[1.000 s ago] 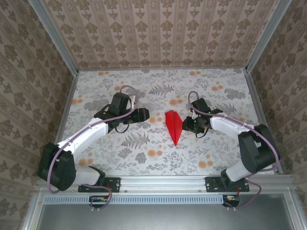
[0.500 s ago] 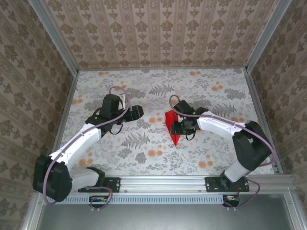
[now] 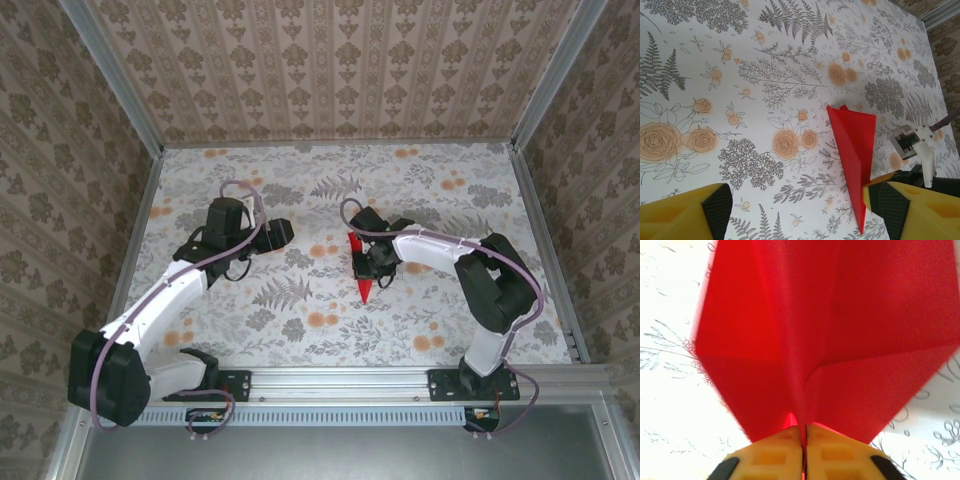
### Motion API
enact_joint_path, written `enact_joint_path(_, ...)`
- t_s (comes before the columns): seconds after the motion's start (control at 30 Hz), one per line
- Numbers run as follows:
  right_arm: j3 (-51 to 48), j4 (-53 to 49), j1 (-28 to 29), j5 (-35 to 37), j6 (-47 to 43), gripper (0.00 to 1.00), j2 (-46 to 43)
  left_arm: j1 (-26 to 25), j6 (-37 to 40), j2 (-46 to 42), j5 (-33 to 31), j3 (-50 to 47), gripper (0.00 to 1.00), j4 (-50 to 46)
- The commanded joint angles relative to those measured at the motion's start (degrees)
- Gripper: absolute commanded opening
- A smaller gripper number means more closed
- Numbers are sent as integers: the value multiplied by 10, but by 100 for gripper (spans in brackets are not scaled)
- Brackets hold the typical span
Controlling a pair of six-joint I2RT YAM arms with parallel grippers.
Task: Fold a paper plane with a square sheet of paper (fold left side to right side)
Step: Pick up the paper plane at the center of the table, then place the paper plane at the top-center of the table.
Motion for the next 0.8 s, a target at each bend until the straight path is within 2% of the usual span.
enact_joint_path(0.0, 47, -10, -10, 10, -2, 2, 16, 6, 12, -18, 3, 2, 82, -19)
enact_joint_path(0.13, 117, -53, -41, 20, -6, 2, 44, 7, 33, -30, 7, 11, 87, -35)
enact_joint_path(0.3, 237, -114, -83, 36, -21, 3, 115, 7, 58, -63, -6, -1, 100, -30)
enact_joint_path(0.57, 400, -197, -113, 66, -61, 3, 230, 11, 69, -81, -17, -8, 100, -45)
enact_joint_path(0.77, 443, -223, -114, 79, -74, 4, 276, 12, 66, -78, -14, -8, 100, -46)
